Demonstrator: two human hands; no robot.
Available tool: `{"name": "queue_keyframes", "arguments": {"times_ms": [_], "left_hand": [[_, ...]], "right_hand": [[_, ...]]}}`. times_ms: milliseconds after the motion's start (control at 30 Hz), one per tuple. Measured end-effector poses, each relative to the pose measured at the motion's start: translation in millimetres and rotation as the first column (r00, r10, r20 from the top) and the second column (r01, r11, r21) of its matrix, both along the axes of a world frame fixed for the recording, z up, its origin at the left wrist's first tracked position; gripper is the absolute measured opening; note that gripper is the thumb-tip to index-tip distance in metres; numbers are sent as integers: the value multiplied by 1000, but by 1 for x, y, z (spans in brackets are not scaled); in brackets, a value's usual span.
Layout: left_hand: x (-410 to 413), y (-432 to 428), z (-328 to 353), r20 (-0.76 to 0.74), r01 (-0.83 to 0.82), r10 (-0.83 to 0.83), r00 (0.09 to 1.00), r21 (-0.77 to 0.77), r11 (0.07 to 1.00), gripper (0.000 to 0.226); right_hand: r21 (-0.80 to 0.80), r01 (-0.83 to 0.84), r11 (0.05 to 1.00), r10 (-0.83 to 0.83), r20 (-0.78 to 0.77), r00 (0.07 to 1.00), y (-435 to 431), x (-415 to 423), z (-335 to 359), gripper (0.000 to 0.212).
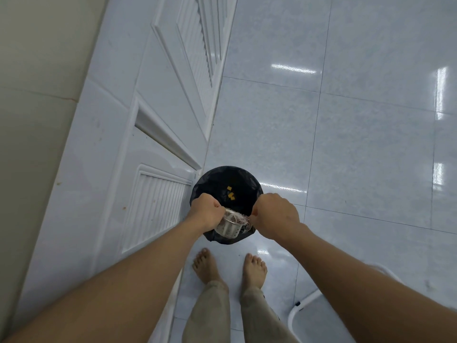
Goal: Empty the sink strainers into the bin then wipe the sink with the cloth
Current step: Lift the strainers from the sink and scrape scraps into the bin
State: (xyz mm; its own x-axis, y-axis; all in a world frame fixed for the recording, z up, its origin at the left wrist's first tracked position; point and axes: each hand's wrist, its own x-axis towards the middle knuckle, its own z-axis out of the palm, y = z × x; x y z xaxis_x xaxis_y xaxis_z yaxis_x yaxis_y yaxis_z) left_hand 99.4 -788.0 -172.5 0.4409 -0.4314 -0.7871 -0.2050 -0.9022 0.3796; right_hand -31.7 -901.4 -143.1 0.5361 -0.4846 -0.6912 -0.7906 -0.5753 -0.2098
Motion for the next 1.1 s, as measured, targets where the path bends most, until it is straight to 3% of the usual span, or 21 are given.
{"name": "queue_keyframes", "arguments": {"times_ms": [133,300,400,500,667,867,1100], "left_hand": [[8,-3,4,71,133,-130,989,-46,990,44],[16,-4,6,125,253,-244,962,-64,965,36],[21,-4,6,142,291,-279,950,-67,954,31],[25,-5,5,180,324,-309,934,-60,944,31],[25,-5,6,210,345,-328,921,-52,937,36],[25,-3,6,254,361,-341,905,-35,932,32],[23,5,10,333,319,-279,900,-69,945,28]], "right_hand": [[-1,66,998,-66,51,996,4,-3,0,17],[230,72,971,-90,73,993,19,-2,-3,26],[176,166,970,-177,54,983,27,-5,-7,24],[129,214,968,-232,145,962,34,-8,-8,26],[265,164,950,-212,164,964,46,-10,-9,28],[102,280,955,-295,191,936,45,-17,-8,26],[121,420,899,-437,202,877,36,-35,-4,22]]}}
